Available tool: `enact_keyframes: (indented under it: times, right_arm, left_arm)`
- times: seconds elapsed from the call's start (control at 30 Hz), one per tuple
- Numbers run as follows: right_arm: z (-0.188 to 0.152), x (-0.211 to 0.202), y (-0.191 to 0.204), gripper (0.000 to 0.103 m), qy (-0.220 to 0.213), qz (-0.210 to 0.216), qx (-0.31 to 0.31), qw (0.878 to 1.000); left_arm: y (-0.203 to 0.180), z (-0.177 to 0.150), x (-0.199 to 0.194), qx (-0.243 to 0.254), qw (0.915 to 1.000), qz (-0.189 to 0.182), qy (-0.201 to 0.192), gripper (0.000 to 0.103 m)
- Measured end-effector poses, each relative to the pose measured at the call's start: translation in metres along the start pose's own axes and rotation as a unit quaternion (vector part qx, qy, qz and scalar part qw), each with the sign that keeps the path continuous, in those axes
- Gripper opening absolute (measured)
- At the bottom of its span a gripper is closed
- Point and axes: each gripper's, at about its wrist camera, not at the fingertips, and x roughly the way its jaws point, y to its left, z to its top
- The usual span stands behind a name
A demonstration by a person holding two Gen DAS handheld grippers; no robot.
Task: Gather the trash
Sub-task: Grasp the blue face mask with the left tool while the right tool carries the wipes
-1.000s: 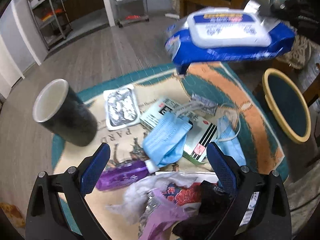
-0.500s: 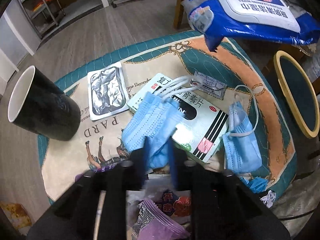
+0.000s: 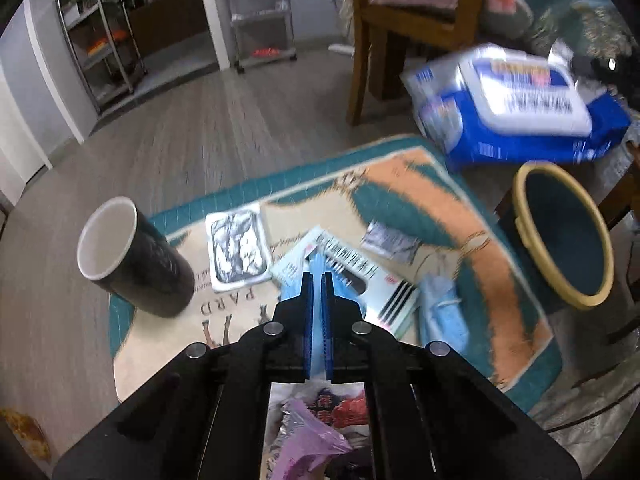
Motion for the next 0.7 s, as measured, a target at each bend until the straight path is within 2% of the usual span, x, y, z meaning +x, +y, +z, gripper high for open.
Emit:
enact_keyframes:
  times: [0.17,0.27,0.33,0.5,0.53,0.6,0.67,0.7]
  right_arm:
    - [-0.001,-0.032,-0.022,0.004,-0.023,-0.028,0.012,0.999]
    - [-0.004,-0.043,-0.033,0.004,-0.026,-0.047,0.017,0.998]
    - [-0.005,-0.049,-0.042,0.004,-0.026,-0.054,0.021,0.998]
    - [-0.005,-0.056,-0.056,0.004,-0.031,-0.056,0.038,0.997]
    - [-0.005,-0.055,-0.056,0.004,-0.029,-0.053,0.041,0.997]
    - [-0.004,-0.053,-0.054,0.004,-0.030,-0.049,0.038,0.998]
    - [-0.004,-0.049,-0.053,0.004,-0.027,-0.047,0.031,0.998]
    - [-0.004,-0.048,-0.052,0.004,-0.026,-0.046,0.029,0.998]
  left_arm:
    - [-0.018,0.013,-0.025,-0.001,0.9989,-0.026,-0.038,0.003]
    - [-0.023,0.020,-0.032,0.008,0.9984,-0.032,-0.047,0.003]
    - [-0.021,0.019,-0.023,0.006,0.9984,-0.049,-0.026,0.003]
    - [-0.015,-0.005,0.021,-0.022,0.9977,-0.041,0.049,0.005]
    - [-0.014,-0.010,0.032,-0.031,0.9966,-0.038,0.066,0.008]
    - [-0.012,-0.017,0.043,-0.044,0.9949,-0.040,0.081,0.025]
    - [-0.012,-0.025,0.049,-0.055,0.9940,-0.039,0.086,0.058]
    - [-0.013,-0.027,0.051,-0.056,0.9939,-0.038,0.087,0.062]
